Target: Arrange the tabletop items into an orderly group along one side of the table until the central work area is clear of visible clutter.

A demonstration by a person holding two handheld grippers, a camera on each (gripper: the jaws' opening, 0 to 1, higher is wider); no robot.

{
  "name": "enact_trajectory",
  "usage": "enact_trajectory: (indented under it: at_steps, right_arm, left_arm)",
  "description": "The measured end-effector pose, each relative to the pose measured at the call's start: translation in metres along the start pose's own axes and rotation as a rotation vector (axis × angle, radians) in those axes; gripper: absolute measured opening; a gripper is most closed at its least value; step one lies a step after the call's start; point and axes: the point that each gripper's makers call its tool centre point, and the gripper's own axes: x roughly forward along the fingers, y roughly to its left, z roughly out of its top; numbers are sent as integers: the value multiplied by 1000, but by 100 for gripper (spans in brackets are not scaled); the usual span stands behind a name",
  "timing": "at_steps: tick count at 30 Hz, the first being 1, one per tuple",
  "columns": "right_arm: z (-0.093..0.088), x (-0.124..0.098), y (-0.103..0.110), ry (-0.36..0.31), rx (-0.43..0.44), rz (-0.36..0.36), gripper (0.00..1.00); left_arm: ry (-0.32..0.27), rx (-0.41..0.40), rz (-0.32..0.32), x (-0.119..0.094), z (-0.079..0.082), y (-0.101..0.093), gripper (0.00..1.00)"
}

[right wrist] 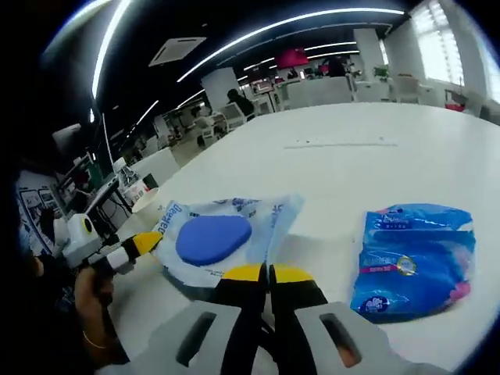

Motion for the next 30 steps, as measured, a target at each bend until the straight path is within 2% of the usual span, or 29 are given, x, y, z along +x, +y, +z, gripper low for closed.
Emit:
enact_trajectory:
  at_steps: [6,9,13,17,25,30]
  right_arm:
    - [-6,3,3,-21,33,-5,0]
    - [-10,7,1,-20,0,-34,0]
    - [-15,10,-5,-22,-31,-71,0]
    - [-14,12,-7,-35,-12,-63,0]
    - [-23,18,-10,-59,-26,-80,0]
    - [-22,18,-10,-64,-28,-86,1]
  left_arm:
    - [-11,-18,19,4,0,8,2]
    - [1,-28,28,9,-5,10,1]
    - [12,0,36,15,-9,7,1]
    - [17,14,54,19,-9,10,1]
    - [18,-41,57,24,-16,16,2]
    - [22,-16,66,25,-15,15,2]
